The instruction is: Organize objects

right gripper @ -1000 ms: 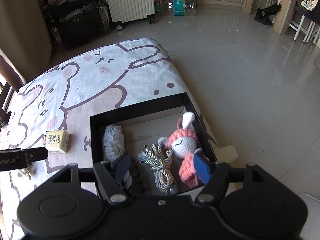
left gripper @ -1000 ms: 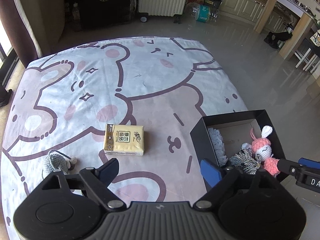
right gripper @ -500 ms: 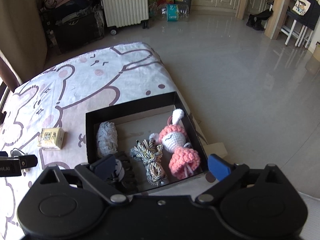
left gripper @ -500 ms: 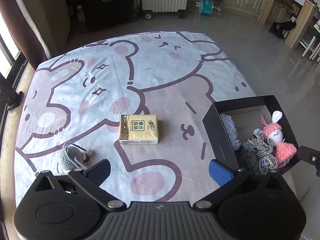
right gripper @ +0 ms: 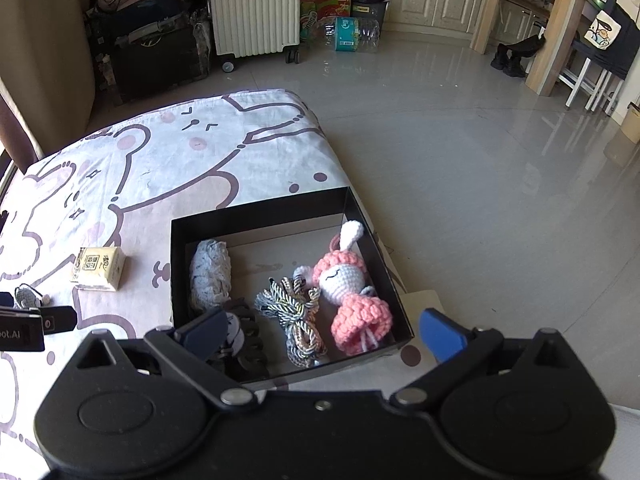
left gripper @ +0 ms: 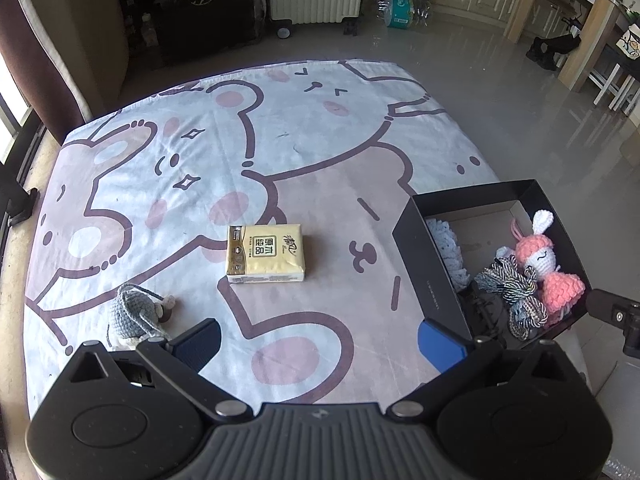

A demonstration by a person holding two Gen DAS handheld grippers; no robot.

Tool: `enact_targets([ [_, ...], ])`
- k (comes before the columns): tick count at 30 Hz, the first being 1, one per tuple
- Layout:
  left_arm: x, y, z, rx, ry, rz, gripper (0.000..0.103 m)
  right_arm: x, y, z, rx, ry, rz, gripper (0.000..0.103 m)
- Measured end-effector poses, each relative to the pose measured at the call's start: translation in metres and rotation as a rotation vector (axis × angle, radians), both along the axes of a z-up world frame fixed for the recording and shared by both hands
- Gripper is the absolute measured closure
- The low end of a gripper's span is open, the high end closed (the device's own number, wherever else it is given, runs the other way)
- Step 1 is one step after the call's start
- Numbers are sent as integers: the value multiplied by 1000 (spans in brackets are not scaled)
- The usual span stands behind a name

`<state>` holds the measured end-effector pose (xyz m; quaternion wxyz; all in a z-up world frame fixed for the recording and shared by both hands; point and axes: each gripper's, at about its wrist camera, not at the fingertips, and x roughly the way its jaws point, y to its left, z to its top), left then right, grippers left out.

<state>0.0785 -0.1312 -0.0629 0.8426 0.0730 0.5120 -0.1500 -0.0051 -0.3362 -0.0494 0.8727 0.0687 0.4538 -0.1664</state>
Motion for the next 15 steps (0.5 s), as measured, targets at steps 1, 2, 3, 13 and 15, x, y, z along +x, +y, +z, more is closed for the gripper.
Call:
enact_targets([
  [1, 0, 0, 0, 0, 1, -2, 0, -1, 1, 0, 2, 0, -1, 0],
  [2, 0, 0, 0, 0, 1, -4, 0, -1, 1, 1, 2, 0, -2, 0],
  [3, 0, 0, 0, 0, 1, -5, 0, -1, 1, 1, 3, 0, -3, 0],
  [13, -1, 2, -1, -6, 5, -15, 0, -4, 0, -3, 32, 7, -23, 0],
  [15, -1, 3, -1, -8, 4, -13, 0, -4, 1, -4, 33, 6, -25, 0],
])
